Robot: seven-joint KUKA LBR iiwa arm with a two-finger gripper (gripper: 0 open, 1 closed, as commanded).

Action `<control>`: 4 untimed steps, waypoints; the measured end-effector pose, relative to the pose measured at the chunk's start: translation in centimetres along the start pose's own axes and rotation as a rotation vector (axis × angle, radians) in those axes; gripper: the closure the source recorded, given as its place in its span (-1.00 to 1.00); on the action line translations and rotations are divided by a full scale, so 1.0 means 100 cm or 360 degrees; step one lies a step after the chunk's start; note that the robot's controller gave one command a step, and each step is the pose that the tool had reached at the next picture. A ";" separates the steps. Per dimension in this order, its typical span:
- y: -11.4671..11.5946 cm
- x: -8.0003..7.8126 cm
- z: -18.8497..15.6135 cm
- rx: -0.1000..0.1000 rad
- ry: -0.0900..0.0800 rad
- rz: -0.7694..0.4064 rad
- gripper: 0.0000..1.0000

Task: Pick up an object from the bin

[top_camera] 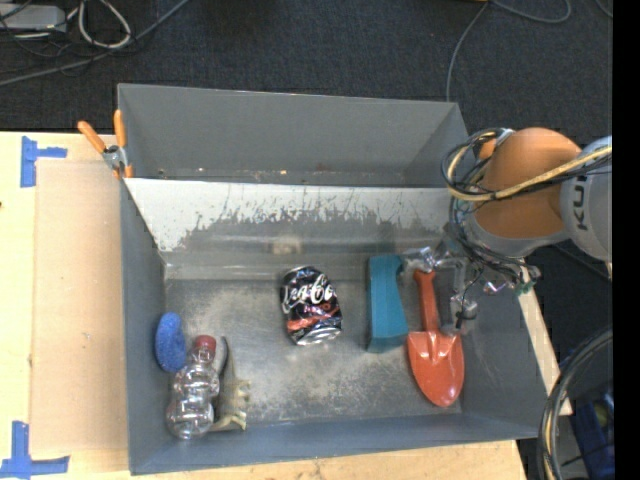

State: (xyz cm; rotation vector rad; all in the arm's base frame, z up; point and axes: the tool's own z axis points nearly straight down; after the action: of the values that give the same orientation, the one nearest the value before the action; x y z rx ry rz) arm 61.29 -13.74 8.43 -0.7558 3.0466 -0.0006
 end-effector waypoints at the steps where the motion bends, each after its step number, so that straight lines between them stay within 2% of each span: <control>1: 0.002 -0.003 0.009 -0.0018 -0.0002 -0.0544 -1.00; 2: -0.003 -0.010 0.012 -0.0018 -0.0010 -0.0514 -1.00; 3: -0.001 -0.011 0.013 -0.0021 -0.0021 -0.1313 1.00; 4: -0.001 -0.010 0.013 -0.0022 -0.0022 -0.1311 1.00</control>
Offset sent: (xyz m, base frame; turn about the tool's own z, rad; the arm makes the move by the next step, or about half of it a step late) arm 0.0092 -0.0045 -0.0143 -0.3229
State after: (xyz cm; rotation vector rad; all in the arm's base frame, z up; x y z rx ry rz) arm 62.24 -13.30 7.15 -1.9066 2.4818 0.0234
